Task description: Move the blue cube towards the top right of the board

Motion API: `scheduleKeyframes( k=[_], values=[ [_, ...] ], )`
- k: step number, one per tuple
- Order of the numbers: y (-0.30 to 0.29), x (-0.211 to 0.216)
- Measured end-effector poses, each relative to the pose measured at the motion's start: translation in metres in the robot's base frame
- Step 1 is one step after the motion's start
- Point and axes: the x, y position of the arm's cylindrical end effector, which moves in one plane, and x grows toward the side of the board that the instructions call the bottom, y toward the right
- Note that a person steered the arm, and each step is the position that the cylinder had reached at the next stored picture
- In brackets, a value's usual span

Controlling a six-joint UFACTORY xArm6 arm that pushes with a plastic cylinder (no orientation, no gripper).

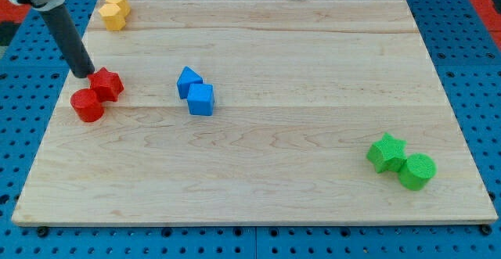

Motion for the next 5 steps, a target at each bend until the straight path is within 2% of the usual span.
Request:
scheduleKeyframes(
  k=[1,2,3,5],
  values=[
    [0.042,-0.039],
    [0.094,-0.042],
    [0.112,-0.023],
    [0.112,0.022]
  ],
)
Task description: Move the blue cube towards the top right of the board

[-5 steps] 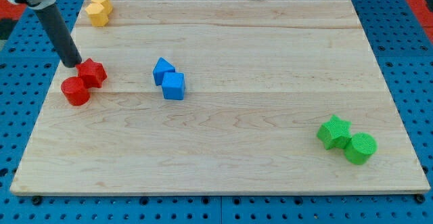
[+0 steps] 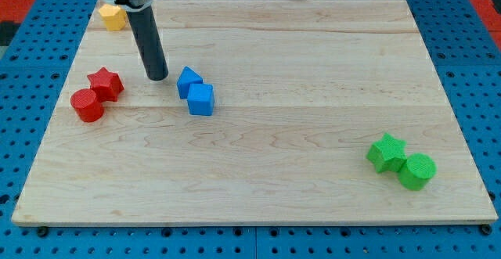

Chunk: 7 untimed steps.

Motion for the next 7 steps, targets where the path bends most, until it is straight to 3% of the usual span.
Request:
scheduleKeyframes(
  k=[2,3,5,6,7],
  values=[
    [0.024,0.052],
    [0.08,0.055],
    [0.209,0.019],
    [0.223,0.007],
    [0.212,0.023]
  ],
)
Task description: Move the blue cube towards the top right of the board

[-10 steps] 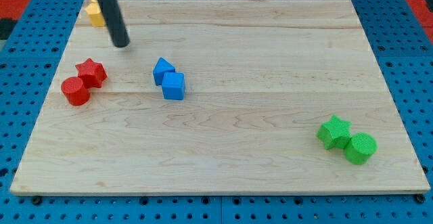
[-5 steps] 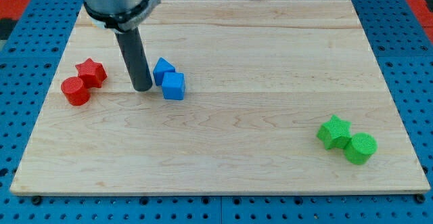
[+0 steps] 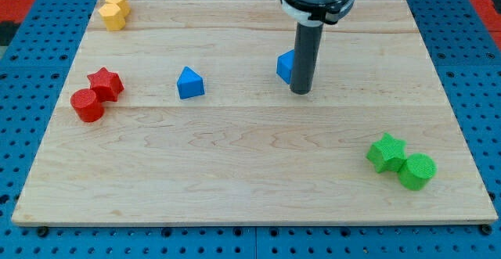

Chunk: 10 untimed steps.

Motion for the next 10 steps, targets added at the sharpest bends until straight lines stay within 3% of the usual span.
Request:
scheduleKeyframes(
  k=[1,2,4,6,8,10],
  values=[
    [-0.004,-0.016],
    [0.001,-0.059],
    [-0.012,-0.069],
    [0.0,-0.115],
    [-0.05,-0.122],
    [0.014,-0.158]
  ],
)
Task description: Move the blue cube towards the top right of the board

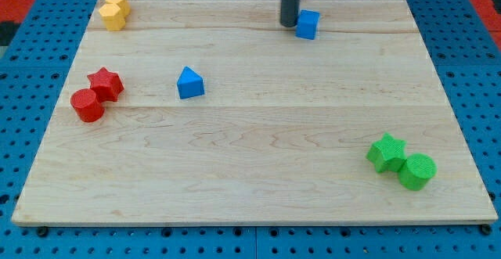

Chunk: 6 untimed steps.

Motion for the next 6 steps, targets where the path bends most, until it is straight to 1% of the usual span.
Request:
scheduleKeyframes(
  k=[1,2,3,5,6],
  values=[
    [0.003,0.0],
    [-0.027,0.026],
    [-0.017,0.041],
    [0.041,0.001],
    [0.052,0.0]
  ],
)
